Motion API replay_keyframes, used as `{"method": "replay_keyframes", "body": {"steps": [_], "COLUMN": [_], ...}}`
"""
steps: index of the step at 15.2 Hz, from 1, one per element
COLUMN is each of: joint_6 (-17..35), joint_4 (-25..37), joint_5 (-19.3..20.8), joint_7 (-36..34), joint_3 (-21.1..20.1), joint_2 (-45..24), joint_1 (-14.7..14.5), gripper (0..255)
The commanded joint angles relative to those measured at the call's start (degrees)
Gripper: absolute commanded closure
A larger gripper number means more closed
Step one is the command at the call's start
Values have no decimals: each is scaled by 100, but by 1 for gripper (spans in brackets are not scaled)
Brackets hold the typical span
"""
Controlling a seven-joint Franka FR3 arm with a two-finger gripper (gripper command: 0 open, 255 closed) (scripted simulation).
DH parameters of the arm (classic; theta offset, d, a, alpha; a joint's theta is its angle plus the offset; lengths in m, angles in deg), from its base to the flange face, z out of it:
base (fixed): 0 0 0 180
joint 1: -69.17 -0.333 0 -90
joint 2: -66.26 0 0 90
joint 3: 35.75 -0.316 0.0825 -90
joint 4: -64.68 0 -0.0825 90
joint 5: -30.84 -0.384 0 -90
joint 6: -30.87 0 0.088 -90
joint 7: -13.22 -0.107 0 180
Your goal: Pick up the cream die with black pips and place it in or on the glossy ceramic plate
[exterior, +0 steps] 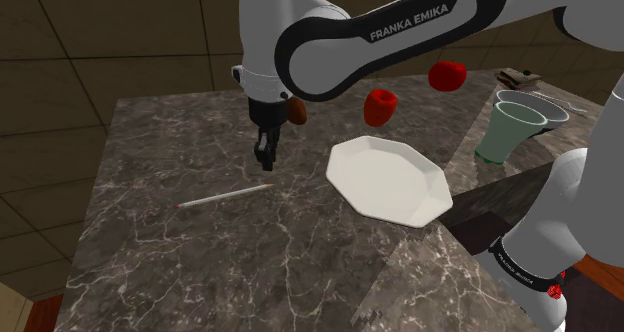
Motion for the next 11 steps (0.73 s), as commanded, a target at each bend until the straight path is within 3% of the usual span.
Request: {"method": "replay_keyframes", "body": {"steps": [1,6,11], "joint_6": [-1,0,-347], "joint_4": [-3,-3,234], "joint_5": [0,0,-49], "joint_7": [0,0,32], "joint_3": [-1,-1,-16], "joint_2": [-3,-3,114], "joint_1": [-1,-1,7], "gripper": [255,255,255]}}
